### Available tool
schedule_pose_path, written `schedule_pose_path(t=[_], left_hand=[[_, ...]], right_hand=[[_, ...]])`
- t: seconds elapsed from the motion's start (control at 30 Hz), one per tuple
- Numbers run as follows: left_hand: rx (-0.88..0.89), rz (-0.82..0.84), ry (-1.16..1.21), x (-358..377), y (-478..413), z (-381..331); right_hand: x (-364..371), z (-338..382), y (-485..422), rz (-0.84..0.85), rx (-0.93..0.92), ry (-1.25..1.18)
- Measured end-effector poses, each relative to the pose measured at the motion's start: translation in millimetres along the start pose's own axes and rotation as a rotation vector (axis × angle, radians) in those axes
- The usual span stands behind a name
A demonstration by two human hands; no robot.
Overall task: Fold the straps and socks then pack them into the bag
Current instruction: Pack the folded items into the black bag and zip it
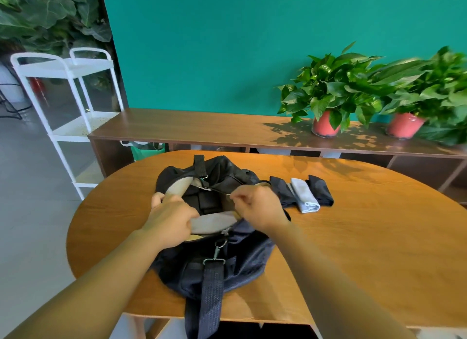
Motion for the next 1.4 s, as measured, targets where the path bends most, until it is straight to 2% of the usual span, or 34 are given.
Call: schedule_pose_path(t=[0.1,0.17,0.23,0.37,0.47,0.63,0.87,1.1,1.2,1.27,1.4], left_hand=[[0.014,-0.006,-0.014,-1,-7,-15],[0.010,0.020,-0.033,1,-12,-27],[0.015,0.032,-0.049,2,-19,-37],[0.010,-0.003,-0.043,4,-31,-47],[-0.009,-0.028,-0.039,4,-38,-50],[-0.022,-0.041,-0.053,6,-42,-44],[-0.038,-0.024,0.061,15,-12,-28],[0.005,-0.013,0.102,8,12,-23],[0.042,0.046,0.139,11,18,-35],[0.043,0.081,0.147,13,22,-40],[0.073,0.134,0.139,18,29,-42]], right_hand=[[-59,-48,9,-0.294,0.195,-0.049],[-84,-87,18,-0.358,0.327,0.092],[-92,-119,23,-0.283,0.355,0.284],[-72,-158,20,0.008,0.223,0.650],[-57,-175,11,0.132,0.162,0.785],[-46,-193,-1,0.160,0.295,0.747],[-48,-190,7,0.095,0.411,0.766],[-90,-166,45,-0.386,0.634,0.383],[-117,-128,56,-0.588,0.571,0.234],[-127,-93,53,-0.635,0.435,0.158],[-106,-22,32,-0.500,0.027,0.070]])
Point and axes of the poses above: each hand's wrist, its own y-axis away from the middle knuckle, its own x-axis out of the palm, z = x × y, the point moved 6 cm from there along -y, towards the middle knuckle, and after that the axes turned 8 degrees about -z, right-handed, at the moved point
